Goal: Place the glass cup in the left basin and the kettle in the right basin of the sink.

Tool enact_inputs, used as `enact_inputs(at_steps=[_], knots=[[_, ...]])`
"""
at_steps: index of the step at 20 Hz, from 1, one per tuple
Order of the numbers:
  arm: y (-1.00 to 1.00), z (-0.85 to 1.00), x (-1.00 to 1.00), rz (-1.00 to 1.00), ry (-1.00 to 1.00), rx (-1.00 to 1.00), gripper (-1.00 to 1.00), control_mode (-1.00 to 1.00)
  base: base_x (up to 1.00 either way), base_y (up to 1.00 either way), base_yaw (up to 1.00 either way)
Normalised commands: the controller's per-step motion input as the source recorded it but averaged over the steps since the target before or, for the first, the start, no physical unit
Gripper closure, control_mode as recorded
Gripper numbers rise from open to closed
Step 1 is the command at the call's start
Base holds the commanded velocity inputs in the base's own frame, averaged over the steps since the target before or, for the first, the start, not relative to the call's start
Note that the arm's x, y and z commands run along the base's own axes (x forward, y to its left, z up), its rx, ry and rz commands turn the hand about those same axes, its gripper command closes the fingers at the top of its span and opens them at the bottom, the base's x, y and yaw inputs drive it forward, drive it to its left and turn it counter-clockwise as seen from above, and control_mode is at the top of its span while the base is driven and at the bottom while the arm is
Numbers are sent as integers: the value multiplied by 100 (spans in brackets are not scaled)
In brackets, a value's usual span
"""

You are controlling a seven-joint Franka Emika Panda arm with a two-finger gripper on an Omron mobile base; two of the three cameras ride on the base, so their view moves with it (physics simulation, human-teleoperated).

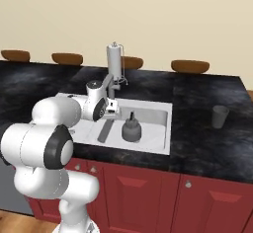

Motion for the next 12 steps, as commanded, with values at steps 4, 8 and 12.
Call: enact_inputs(at_steps=[4, 8, 12], knots=[[0, 0, 0, 0, 0, 0, -100, 100, 0, -40, 0], [0, 0, 0, 0, 0, 0, -100, 100, 0, -40, 0], [0, 0, 0, 0, 0, 0, -100, 100, 0, -40, 0]])
